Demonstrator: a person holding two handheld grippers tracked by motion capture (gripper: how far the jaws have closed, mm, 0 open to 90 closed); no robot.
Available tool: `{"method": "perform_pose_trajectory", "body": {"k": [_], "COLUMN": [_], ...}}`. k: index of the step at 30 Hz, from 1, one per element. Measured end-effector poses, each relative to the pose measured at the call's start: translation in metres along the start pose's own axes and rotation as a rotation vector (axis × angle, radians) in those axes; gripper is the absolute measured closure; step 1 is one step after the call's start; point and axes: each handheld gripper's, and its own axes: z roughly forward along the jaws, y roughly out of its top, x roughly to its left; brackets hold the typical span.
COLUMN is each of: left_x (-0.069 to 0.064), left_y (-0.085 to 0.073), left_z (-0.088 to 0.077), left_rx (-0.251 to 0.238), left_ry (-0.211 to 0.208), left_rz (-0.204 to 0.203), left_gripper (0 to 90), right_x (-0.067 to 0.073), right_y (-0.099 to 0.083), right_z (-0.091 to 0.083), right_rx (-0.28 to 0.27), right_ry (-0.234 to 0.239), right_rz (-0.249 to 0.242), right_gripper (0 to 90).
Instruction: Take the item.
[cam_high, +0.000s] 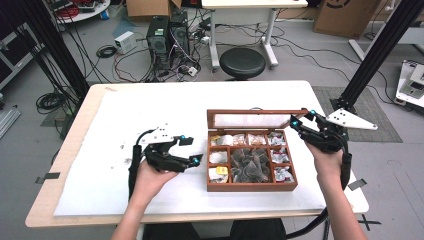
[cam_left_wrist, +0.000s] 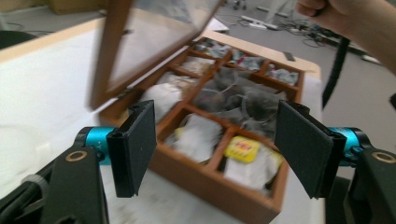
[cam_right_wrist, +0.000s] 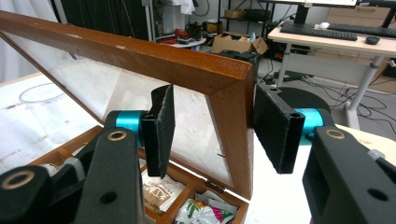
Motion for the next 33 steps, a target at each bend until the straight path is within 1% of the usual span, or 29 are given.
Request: {"method": "perform_pose_trajectory", "body": {"k": [1, 2, 3, 4, 7, 10, 12, 16, 19, 22, 24, 26, 29, 33], "left_x": [-0.003, -0.007, -0.010, -0.014, -0.022, -0.030, -0.033, -0.038, -0.041, -0.045, -0.047, -0.050, -0.053, -0.056], "left_y": [0.001, 0.002, 0.002, 0.003, 0.005, 0.007, 0.008, 0.008, 0.008, 0.007, 0.006, 0.005, 0.004, 0.003], "left_z": [0.006, 0.015, 0.020, 0.029, 0.046, 0.061, 0.068, 0.078, 0.086, 0.094, 0.098, 0.103, 0.109, 0.115], "left_rx": [0.003, 0.003, 0.008, 0.027, 0.065, 0.078, 0.088, 0.094, 0.105, 0.123, 0.136, 0.153, 0.165, 0.182], "left_ry": [-0.018, -0.047, -0.058, -0.074, -0.092, -0.114, -0.119, -0.133, -0.141, -0.139, -0.134, -0.113, -0.107, -0.095], "left_rz": [-0.004, -0.007, -0.005, -0.002, 0.013, 0.014, 0.022, 0.022, 0.028, 0.034, 0.039, 0.040, 0.042, 0.048], "left_gripper": [30.0, 30.0, 30.0, 30.0, 32.6, 33.7, 34.1, 34.5, 35.5, 37.2, 37.7, 41.3, 42.3, 47.4], "right_x": [0.000, 0.000, 0.000, 0.000, 0.000, 0.001, 0.001, 0.001, 0.001, 0.001, 0.001, 0.001, 0.001, 0.001], "right_y": [0.000, 0.000, 0.000, 0.000, 0.000, 0.000, -0.001, -0.001, -0.001, -0.001, -0.001, -0.001, -0.001, -0.001], "right_z": [0.000, 0.000, 0.000, 0.000, 0.000, -0.001, -0.001, -0.001, -0.001, -0.001, -0.001, -0.001, -0.002, -0.002], "right_rx": [0.000, 0.000, 0.001, 0.001, 0.000, 0.003, 0.002, 0.004, 0.004, 0.003, 0.002, 0.003, 0.003, 0.005], "right_ry": [0.000, 0.000, -0.002, -0.002, -0.001, -0.001, 0.001, 0.003, 0.003, 0.002, 0.001, 0.001, 0.002, 0.000], "right_rz": [0.001, 0.000, 0.001, 0.001, -0.003, -0.001, -0.004, -0.005, -0.004, -0.006, -0.006, -0.005, -0.006, -0.006], "right_gripper": [50.0, 50.1, 50.0, 50.0, 50.0, 50.0, 50.0, 50.0, 50.0, 50.0, 50.0, 50.0, 50.0, 50.0]}}
